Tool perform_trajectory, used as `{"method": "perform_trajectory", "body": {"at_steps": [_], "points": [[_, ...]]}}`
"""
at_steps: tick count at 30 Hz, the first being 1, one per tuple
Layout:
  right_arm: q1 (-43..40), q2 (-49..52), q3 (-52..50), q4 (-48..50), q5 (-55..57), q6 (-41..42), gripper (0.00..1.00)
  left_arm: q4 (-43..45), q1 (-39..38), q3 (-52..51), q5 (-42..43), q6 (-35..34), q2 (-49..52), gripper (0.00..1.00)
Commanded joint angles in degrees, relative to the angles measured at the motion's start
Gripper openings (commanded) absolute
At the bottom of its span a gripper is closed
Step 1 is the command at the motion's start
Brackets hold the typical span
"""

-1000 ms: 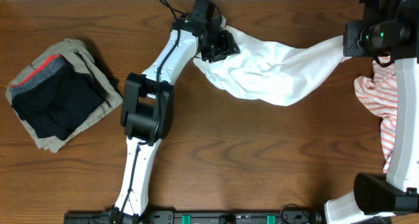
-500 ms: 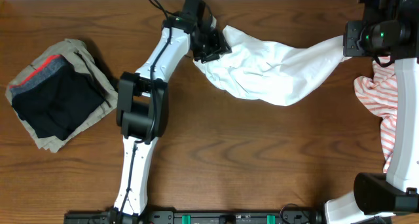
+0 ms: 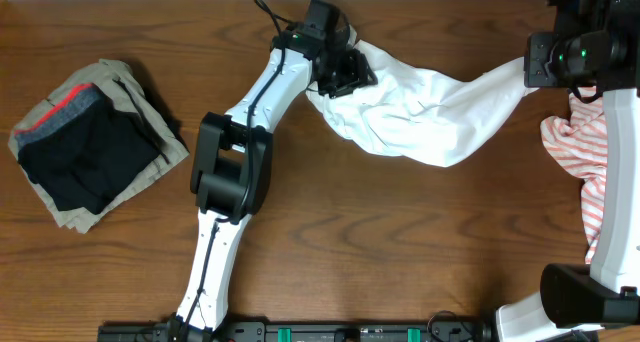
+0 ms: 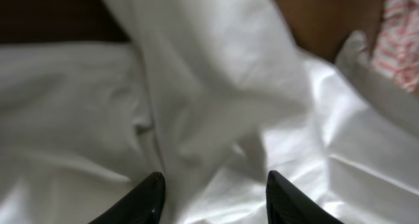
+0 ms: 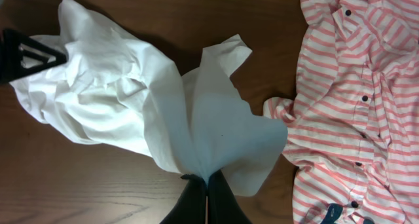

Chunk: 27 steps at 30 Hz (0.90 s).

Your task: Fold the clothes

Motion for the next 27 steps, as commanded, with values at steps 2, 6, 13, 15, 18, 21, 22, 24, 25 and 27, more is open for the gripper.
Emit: {"method": "perform_trajectory", "body": {"at_steps": [2, 6, 13, 15, 18, 21, 22, 24, 25, 27], "points": [[0.46, 0.26, 0.20, -0.04, 0.24, -0.63, 0.01, 4.85, 1.05, -0.33, 6.56, -4.00, 1.36, 0.50], [0.48, 0.26, 0.20, -0.02, 0.24, -0.66, 0.01, 6.95, 0.70, -0.33, 7.82, -5.95, 1.36, 0.50], [0.48, 0.26, 0.20, -0.07, 0.24, -0.66, 0.01, 1.38, 0.04, -0.39, 4.17, -1.42, 1.38, 0.50], [0.48, 0.26, 0.20, -0.07, 0.22, -0.66, 0.01, 0.92, 0.92, -0.39, 4.13, -1.14, 1.38, 0.50], [0.46, 0.26, 0.20, -0.07, 0.22, -0.85, 0.01, -0.57, 2.54, -0.37, 4.79, -1.16, 1.22, 0.50], [0.46, 0.26, 0.20, -0.17, 0.24, -1.73, 0.01, -4.96, 4.42, -0.37, 4.81, 0.50, 0.55, 0.49], [0.46, 0.26, 0.20, -0.28, 0.26, -1.73, 0.01, -7.26, 5.18, -0.37, 4.74, 1.88, 0.09, 0.49], [0.46, 0.26, 0.20, -0.48, 0.24, -1.75, 0.01, -10.34, 6.34, -0.37, 4.63, 2.29, -0.37, 0.49], [0.46, 0.26, 0.20, -0.55, 0.24, -1.88, 0.01, -11.08, 6.69, -0.37, 4.63, 2.29, -0.37, 0.50], [0.46, 0.26, 0.20, -0.55, 0.24, -1.95, 0.01, -11.34, 6.84, -0.42, 4.81, 2.29, -0.35, 0.50]]}}
